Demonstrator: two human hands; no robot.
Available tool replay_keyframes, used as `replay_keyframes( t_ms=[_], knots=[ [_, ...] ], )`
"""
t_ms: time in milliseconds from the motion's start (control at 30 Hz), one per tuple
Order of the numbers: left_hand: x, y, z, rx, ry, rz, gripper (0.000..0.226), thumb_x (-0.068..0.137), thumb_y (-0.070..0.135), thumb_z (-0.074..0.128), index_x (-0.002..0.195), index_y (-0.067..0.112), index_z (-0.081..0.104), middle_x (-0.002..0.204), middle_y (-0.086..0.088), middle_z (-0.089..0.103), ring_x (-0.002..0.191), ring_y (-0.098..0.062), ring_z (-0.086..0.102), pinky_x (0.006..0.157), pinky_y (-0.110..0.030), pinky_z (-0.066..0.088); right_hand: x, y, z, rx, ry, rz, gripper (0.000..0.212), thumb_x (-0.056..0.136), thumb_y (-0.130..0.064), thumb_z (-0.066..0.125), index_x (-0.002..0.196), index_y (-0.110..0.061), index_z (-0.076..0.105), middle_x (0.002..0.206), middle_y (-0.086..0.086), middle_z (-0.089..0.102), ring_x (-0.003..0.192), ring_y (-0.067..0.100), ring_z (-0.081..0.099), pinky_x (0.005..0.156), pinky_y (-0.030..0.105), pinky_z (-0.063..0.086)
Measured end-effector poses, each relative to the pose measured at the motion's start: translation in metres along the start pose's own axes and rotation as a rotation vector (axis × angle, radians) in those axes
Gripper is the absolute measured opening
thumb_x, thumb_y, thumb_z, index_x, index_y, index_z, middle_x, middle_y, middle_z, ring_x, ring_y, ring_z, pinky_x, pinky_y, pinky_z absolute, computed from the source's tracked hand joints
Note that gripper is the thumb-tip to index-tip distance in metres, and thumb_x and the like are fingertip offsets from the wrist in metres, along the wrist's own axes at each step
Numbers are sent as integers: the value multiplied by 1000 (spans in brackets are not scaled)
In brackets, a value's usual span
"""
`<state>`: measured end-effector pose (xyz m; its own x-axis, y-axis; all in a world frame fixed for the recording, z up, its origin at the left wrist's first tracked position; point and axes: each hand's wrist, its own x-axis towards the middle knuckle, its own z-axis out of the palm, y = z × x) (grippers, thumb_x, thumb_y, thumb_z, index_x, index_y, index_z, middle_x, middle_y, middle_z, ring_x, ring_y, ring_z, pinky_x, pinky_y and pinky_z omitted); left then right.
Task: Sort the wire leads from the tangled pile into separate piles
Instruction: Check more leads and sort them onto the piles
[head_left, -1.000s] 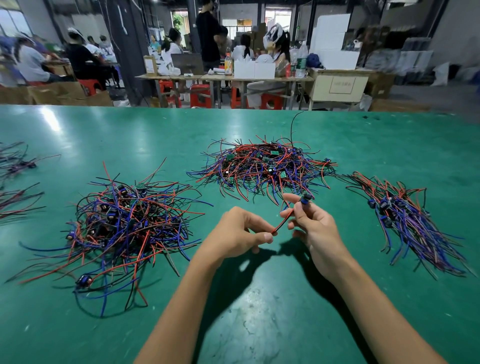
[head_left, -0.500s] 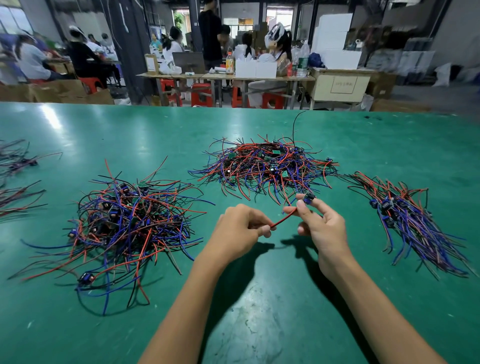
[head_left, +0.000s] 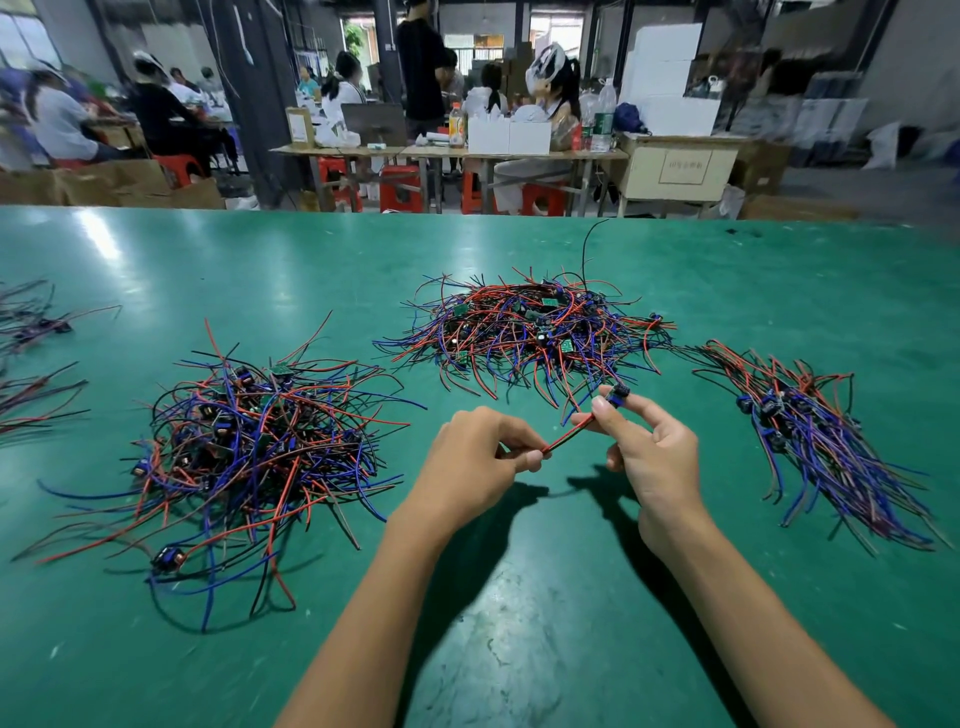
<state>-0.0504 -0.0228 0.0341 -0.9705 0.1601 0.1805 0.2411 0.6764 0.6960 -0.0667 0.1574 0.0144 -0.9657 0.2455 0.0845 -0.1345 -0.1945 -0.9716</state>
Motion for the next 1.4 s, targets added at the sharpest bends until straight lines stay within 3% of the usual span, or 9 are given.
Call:
replay_keyframes(
  t_ms=[167, 300, 433, 567, 700, 867, 1000, 1167, 1400],
  knots=[
    [0, 1, 1, -29, 42, 45, 12, 88, 14, 75, 95, 23, 80, 78, 6, 76, 76, -8, 69, 81, -31, 56, 2, 1, 0, 9, 39, 14, 26, 90, -22, 75, 112, -12, 68, 80, 4, 78, 43, 0, 40, 43, 12, 38],
    [-3, 3, 1, -44, -2, 59, 54, 73, -18, 50, 101, 18, 79, 84, 1, 76, 87, -9, 71, 88, -32, 58, 2, 0, -1, 0, 54, 7, 20, 90, -23, 74, 107, -16, 68, 80, 4, 79, 41, -1, 42, 42, 11, 36],
    [-3, 1, 0, -119, 14, 88, 75, 58, -21, 33, 111, 14, 74, 91, -6, 75, 88, -23, 70, 88, -34, 58, 3, -2, -1, 76, 93, 61, 17, 91, -21, 73, 106, -16, 67, 81, 3, 79, 40, 0, 40, 41, 10, 34],
    [-2, 2, 3, -182, 90, 41, 60, 78, -25, 50, 119, 15, 68, 102, -9, 70, 70, -21, 71, 73, -16, 54, 4, -3, -5, 131, 96, 138, 17, 92, -23, 73, 107, -18, 67, 91, 6, 79, 41, 1, 37, 39, 10, 31],
    [-2, 1, 3, -180, 70, 34, 53, 81, -21, 54, 117, 15, 68, 99, -7, 72, 68, -18, 72, 74, -15, 55, 4, -3, -5, 114, 78, 118, 16, 92, -24, 73, 106, -20, 66, 90, 3, 79, 42, 5, 30, 39, 11, 32],
    [-3, 3, 3, -218, 22, 50, 61, 69, -25, 37, 106, 9, 73, 84, -12, 75, 74, -17, 73, 78, -25, 60, 4, -4, -3, 97, 84, 89, 21, 92, -24, 73, 110, -18, 65, 89, 2, 79, 40, 2, 30, 41, 10, 34],
    [-2, 1, 2, -192, 64, 38, 58, 74, -24, 43, 104, 16, 73, 83, -5, 76, 72, -7, 73, 71, -17, 56, 3, -6, -2, 104, 43, 76, 27, 92, -26, 72, 116, -18, 64, 92, 3, 79, 43, 6, 32, 43, 12, 36],
    [-1, 1, 1, -162, 47, 16, 63, 69, -23, 39, 96, 20, 76, 80, -2, 74, 69, -14, 72, 66, -14, 53, 0, -7, -1, 137, -56, 56, 28, 90, -19, 74, 115, -22, 61, 93, 0, 79, 48, 4, 41, 50, 14, 43],
    [-3, 3, 1, -139, 37, 26, 55, 76, -18, 44, 97, 20, 77, 81, -3, 74, 72, -17, 71, 70, -16, 55, 0, -7, -1, 145, -43, 65, 36, 88, -18, 75, 121, -19, 59, 96, 3, 79, 50, 7, 41, 51, 14, 42]
  ],
)
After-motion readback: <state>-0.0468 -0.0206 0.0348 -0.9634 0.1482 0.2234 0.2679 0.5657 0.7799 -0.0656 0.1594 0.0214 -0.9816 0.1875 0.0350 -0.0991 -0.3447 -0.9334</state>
